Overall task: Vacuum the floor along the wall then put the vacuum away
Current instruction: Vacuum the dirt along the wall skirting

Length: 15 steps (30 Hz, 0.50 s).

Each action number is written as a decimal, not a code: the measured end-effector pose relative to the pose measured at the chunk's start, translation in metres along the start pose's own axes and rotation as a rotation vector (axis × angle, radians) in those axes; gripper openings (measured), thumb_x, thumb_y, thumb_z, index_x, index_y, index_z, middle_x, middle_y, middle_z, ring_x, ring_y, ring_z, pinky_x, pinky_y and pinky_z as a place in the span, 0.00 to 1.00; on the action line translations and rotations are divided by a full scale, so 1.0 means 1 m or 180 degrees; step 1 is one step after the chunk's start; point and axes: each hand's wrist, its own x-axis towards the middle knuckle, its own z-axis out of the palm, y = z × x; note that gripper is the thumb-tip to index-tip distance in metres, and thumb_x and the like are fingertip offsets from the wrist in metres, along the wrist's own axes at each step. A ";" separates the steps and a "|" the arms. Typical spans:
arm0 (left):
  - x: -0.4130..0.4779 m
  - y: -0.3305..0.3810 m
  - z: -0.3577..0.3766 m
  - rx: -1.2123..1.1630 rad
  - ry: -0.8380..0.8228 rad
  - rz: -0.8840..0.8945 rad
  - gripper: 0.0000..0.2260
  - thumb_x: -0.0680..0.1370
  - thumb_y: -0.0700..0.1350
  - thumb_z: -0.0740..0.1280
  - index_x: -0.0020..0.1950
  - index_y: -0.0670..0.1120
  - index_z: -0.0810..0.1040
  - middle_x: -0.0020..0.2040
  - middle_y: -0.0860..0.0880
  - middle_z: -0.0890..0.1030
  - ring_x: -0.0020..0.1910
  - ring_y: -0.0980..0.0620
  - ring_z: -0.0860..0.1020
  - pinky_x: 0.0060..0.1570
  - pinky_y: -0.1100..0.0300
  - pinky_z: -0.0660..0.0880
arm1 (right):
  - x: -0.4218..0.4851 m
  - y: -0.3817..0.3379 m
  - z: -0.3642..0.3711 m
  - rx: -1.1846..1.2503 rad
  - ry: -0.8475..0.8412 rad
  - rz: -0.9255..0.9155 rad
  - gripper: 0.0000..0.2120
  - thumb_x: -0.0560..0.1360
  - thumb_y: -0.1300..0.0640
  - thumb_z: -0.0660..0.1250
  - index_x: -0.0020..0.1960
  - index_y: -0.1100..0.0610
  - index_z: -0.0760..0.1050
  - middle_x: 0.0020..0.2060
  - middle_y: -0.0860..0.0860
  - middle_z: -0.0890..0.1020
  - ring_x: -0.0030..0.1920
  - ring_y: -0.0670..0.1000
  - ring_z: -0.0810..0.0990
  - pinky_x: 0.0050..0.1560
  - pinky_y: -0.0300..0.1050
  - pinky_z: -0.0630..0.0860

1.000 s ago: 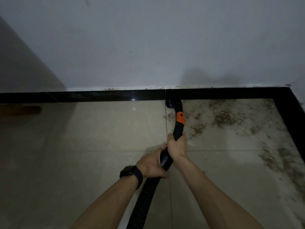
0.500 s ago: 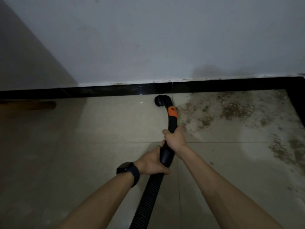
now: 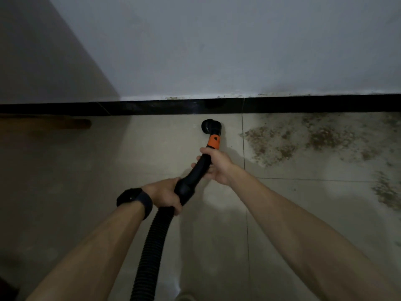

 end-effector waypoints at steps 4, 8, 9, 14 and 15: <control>0.001 0.012 0.006 0.0366 -0.0327 -0.0001 0.22 0.63 0.37 0.78 0.48 0.53 0.71 0.46 0.48 0.80 0.50 0.42 0.82 0.47 0.44 0.81 | -0.010 0.010 -0.016 -0.0212 0.0098 -0.0058 0.18 0.83 0.54 0.65 0.68 0.61 0.67 0.55 0.55 0.80 0.48 0.57 0.86 0.40 0.52 0.83; -0.002 0.028 0.053 0.0574 -0.0531 0.0248 0.24 0.66 0.40 0.78 0.54 0.49 0.69 0.48 0.51 0.78 0.49 0.49 0.79 0.45 0.56 0.78 | -0.036 0.031 -0.063 -0.0291 0.0278 0.0066 0.15 0.83 0.55 0.65 0.66 0.58 0.67 0.54 0.56 0.81 0.49 0.58 0.86 0.43 0.53 0.83; -0.004 0.034 0.068 0.0559 -0.0527 0.0306 0.24 0.67 0.41 0.77 0.55 0.49 0.68 0.49 0.52 0.77 0.49 0.51 0.78 0.42 0.60 0.76 | -0.042 0.034 -0.075 -0.0314 0.0293 0.0085 0.13 0.83 0.55 0.65 0.64 0.58 0.67 0.52 0.55 0.81 0.47 0.58 0.86 0.43 0.53 0.83; -0.007 0.050 0.125 0.0731 -0.0714 0.0354 0.25 0.69 0.48 0.77 0.59 0.50 0.67 0.55 0.50 0.78 0.53 0.49 0.79 0.48 0.55 0.78 | -0.062 0.059 -0.117 -0.0611 0.0406 0.0150 0.12 0.83 0.55 0.64 0.63 0.58 0.66 0.44 0.54 0.80 0.40 0.56 0.86 0.41 0.50 0.82; -0.006 0.050 0.130 0.0763 -0.0798 0.0334 0.25 0.68 0.48 0.77 0.59 0.50 0.67 0.55 0.50 0.78 0.53 0.49 0.79 0.49 0.54 0.79 | -0.063 0.065 -0.119 -0.0653 0.0449 0.0150 0.14 0.83 0.55 0.64 0.65 0.58 0.65 0.43 0.54 0.80 0.39 0.55 0.86 0.42 0.51 0.82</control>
